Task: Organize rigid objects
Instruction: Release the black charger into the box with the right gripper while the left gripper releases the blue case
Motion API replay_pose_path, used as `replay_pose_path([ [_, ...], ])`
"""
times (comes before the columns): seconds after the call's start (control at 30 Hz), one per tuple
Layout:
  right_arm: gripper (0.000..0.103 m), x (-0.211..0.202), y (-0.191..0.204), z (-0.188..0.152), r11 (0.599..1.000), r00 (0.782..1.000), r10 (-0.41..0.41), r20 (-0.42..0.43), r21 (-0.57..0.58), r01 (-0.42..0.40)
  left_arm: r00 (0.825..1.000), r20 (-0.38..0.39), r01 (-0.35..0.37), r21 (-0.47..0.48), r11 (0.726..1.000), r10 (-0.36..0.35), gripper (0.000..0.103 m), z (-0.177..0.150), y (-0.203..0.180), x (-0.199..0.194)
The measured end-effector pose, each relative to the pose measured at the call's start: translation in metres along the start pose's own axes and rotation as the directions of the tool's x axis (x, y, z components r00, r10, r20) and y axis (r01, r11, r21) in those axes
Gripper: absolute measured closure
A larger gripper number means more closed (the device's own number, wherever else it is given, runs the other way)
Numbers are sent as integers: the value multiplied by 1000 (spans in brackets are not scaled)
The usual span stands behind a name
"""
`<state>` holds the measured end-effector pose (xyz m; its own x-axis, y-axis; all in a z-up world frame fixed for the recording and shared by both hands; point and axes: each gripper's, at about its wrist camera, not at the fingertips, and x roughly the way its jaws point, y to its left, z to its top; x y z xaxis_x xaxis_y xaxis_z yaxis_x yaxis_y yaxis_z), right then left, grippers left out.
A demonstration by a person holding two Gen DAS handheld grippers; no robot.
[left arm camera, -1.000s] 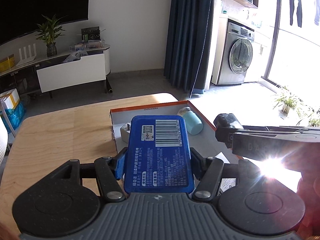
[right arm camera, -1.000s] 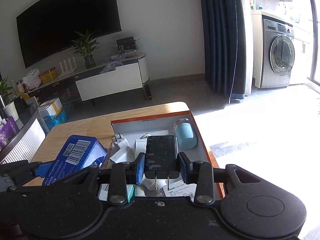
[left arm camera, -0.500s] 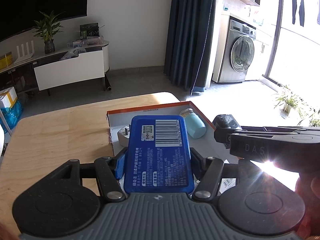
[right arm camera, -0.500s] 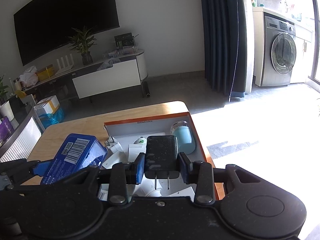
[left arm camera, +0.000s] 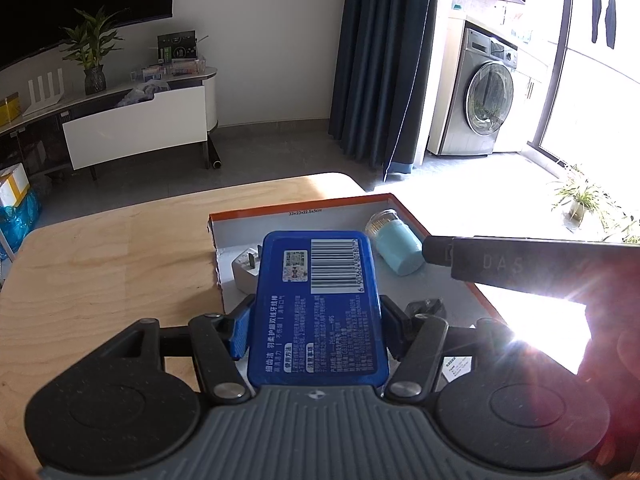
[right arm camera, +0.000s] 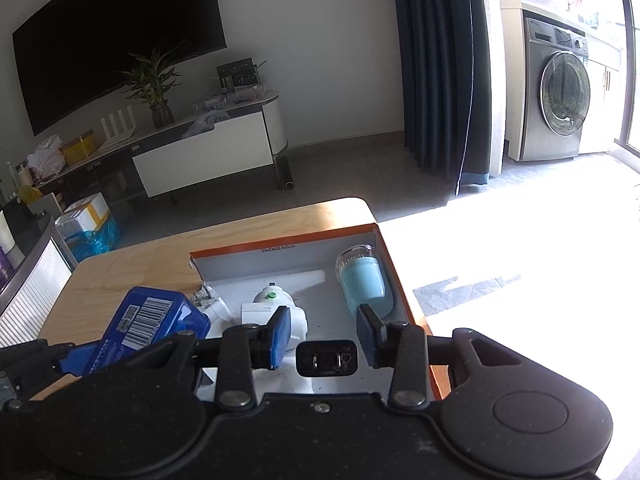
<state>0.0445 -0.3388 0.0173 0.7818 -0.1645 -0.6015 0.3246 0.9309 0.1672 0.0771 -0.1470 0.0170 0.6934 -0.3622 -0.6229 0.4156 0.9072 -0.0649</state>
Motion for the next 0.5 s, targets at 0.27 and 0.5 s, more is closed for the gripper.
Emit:
replay_pose_path([
  [0.27, 53, -11, -15, -2, 999, 999, -43, 31, 17, 43, 999, -22, 28, 13, 1000, -28, 40, 7, -7, 16],
  [0.5, 49, -23, -27, -8, 995, 994, -93, 48, 33, 92, 994, -49, 104, 42, 994, -102, 38, 17, -21, 37],
])
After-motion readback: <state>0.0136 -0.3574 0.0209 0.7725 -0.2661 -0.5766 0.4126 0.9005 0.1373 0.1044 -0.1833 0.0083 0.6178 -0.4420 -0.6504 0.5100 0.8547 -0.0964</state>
